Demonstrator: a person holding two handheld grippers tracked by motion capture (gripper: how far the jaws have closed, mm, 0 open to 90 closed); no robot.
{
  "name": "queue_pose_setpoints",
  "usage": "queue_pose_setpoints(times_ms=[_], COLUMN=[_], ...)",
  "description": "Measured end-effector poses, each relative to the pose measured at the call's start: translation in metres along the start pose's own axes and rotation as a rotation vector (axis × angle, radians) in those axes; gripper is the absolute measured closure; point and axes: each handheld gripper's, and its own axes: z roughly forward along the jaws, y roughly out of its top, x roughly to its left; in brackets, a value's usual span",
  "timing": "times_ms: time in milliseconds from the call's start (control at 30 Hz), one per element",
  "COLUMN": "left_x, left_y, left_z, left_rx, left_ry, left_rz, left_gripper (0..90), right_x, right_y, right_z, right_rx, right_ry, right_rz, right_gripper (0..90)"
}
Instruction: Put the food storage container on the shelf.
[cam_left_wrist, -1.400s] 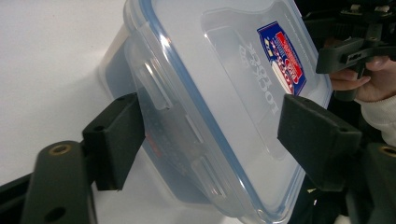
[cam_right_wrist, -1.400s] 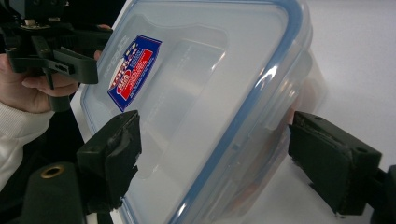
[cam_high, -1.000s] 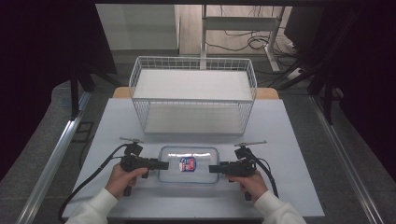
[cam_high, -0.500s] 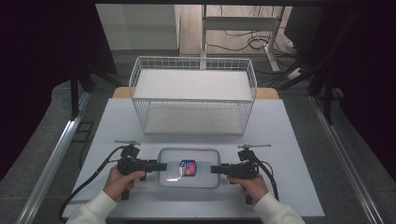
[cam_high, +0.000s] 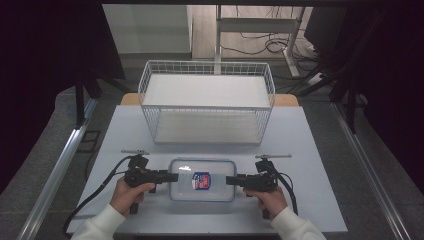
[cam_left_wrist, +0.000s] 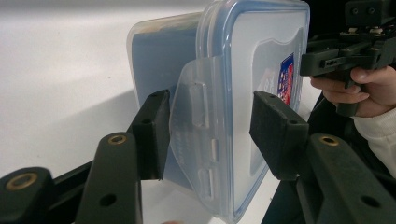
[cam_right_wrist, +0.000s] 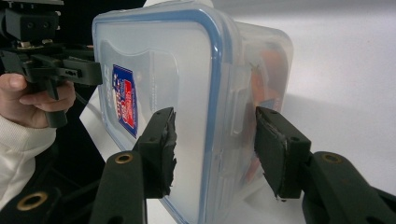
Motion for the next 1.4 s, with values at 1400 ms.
queue_pose_setpoints(times_ms=[1400], left_x=[0.015], left_y=[0.062], left_z=[0.006], left_rx=[-0.080], left_ry=[-0.003], left_rz=[0.065], left_gripper=[49.3], right_x=[-0.007], right_y=[0.066], right_z=[-0.004], right_rx=[-0.082], right_ry=[-0.036], right_rz=[-0.116], right_gripper=[49.6])
